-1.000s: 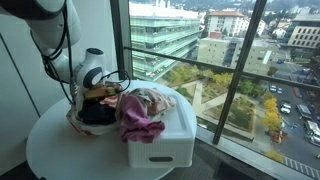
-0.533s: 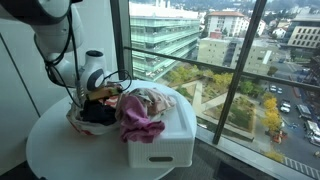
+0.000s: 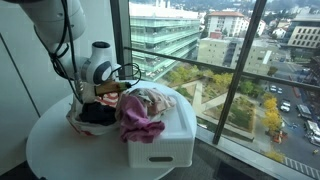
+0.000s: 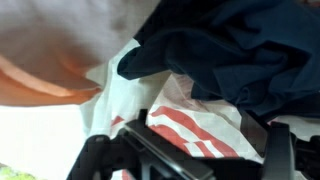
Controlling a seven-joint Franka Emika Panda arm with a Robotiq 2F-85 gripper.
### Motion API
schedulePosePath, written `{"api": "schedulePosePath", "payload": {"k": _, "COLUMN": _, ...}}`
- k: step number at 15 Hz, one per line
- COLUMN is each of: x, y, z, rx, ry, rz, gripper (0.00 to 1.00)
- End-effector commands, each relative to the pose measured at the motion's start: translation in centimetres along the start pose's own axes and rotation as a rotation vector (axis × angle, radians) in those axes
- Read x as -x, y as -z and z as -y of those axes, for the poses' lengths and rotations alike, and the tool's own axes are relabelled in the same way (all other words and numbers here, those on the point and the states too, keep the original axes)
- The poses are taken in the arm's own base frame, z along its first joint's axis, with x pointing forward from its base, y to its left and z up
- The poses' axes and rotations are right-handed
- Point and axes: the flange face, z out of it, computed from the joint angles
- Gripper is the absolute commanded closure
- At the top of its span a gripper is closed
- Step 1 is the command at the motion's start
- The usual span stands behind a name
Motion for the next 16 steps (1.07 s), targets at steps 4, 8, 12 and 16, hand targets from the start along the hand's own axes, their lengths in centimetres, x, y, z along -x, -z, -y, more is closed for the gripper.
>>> {"api": "schedulePosePath", "payload": {"k": 4, "x": 3.0, "y": 11.9, "z": -4.3, "rx": 0.120, "ry": -0.224, "rz": -0.063, "gripper": 0.00}}
{"api": "schedulePosePath", "payload": {"k": 8, "x": 6.6, "y": 15.8, "z": -5.7, "rx": 0.243, "ry": -0.243, "rz": -0.044, "gripper": 0.00}}
{"api": "schedulePosePath", "payload": {"k": 12, "x": 11.7, "y": 17.9, "z": -7.6, "rx": 0.321, "ry": -0.390, "rz": 0.115, "gripper": 0.00}}
{"api": "schedulePosePath", "payload": {"k": 16, "x": 13.6, "y": 17.3, "z": -6.6, "rx": 0.259, "ry": -0.426, "rz": 0.258, "gripper": 0.00}}
